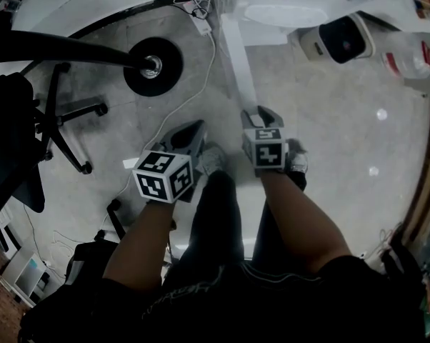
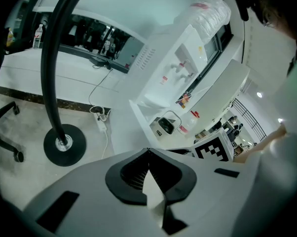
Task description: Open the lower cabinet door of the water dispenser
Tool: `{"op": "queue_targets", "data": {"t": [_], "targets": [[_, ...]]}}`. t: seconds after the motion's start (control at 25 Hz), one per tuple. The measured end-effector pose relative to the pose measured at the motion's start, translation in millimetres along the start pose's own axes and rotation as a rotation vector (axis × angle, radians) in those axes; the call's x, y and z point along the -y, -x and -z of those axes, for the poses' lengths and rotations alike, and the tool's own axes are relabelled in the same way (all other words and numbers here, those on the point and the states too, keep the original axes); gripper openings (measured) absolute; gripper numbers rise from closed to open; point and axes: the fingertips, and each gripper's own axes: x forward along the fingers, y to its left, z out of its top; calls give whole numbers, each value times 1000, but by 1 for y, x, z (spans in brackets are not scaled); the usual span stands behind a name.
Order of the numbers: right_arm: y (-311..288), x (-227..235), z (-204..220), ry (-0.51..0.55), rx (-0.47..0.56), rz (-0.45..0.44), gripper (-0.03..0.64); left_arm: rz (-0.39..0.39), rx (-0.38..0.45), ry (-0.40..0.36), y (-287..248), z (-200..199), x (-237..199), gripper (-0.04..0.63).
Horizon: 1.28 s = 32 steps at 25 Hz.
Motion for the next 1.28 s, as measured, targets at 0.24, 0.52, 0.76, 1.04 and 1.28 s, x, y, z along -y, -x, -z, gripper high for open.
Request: {"op": "queue_targets", "data": {"t": [0.24,0.52,0.76,1.04,1.28], "targets": [[-4,-15,-1,-51,-30,21,173,5,5,-3,10,-4,-9,0],[-4,-23,5,-41,-65,-8,175,22,0,-10,18,-8,-18,0],[17,-13,5,38,-71,-32,209,88,11,0,27,-10,-1,0],[96,-8,-30,129,105,-172,207,127,84,-44,56,-26,40,0],[207,-27,-55,180,277,-392,185,143,185,-70,89,-44,112,0]]}}
